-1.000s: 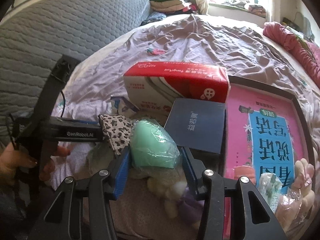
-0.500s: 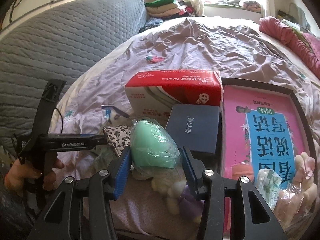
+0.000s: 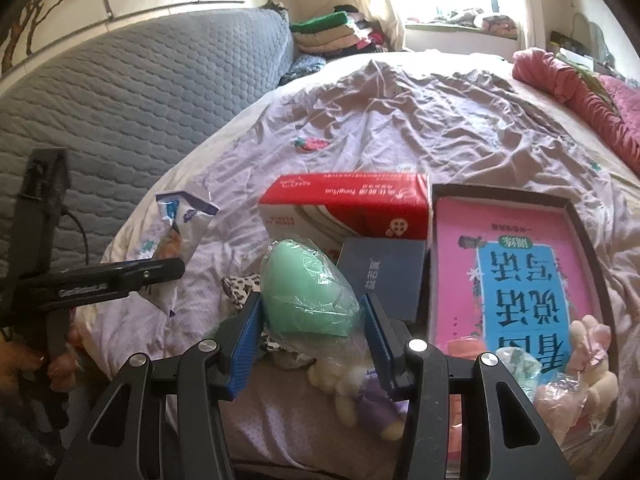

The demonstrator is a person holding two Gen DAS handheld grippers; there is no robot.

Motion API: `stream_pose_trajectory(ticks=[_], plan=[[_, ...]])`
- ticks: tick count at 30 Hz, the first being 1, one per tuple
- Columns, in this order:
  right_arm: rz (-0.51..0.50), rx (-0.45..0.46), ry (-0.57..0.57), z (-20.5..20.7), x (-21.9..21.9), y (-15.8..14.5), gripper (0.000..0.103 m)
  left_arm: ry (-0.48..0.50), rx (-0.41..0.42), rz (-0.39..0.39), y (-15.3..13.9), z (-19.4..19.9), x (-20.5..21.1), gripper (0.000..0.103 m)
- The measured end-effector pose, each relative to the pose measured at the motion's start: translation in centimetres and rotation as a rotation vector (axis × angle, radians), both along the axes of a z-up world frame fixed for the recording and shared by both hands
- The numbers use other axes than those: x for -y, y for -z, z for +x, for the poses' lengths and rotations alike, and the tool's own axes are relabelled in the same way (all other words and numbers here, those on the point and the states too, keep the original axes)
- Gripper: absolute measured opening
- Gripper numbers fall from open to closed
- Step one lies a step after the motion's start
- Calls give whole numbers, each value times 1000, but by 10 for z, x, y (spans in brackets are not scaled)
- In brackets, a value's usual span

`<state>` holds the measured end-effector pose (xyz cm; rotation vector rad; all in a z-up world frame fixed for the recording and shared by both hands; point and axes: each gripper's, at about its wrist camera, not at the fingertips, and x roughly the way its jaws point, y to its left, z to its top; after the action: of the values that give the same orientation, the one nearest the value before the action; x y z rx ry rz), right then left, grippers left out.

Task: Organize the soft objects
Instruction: 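Carry the snack packet and mint-green bagged item over the pink tray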

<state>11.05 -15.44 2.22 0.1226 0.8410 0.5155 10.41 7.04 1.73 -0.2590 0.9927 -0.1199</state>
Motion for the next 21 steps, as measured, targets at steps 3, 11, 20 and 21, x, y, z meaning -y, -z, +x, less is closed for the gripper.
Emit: stream_pose_trajectory(ticks=[3, 11, 20, 21], plan=[[17, 14, 13, -2, 7, -8, 51, 34, 15, 8, -13, -3, 16, 45], [33, 21, 72, -6, 37, -20, 51, 105, 54, -2, -37, -12, 62, 45], [46, 42, 150, -15, 85, -32, 51, 161, 76, 27, -48, -18, 105, 45], [48, 42, 159, -16, 91, -33, 51, 167, 78, 30, -49, -18, 107, 45]])
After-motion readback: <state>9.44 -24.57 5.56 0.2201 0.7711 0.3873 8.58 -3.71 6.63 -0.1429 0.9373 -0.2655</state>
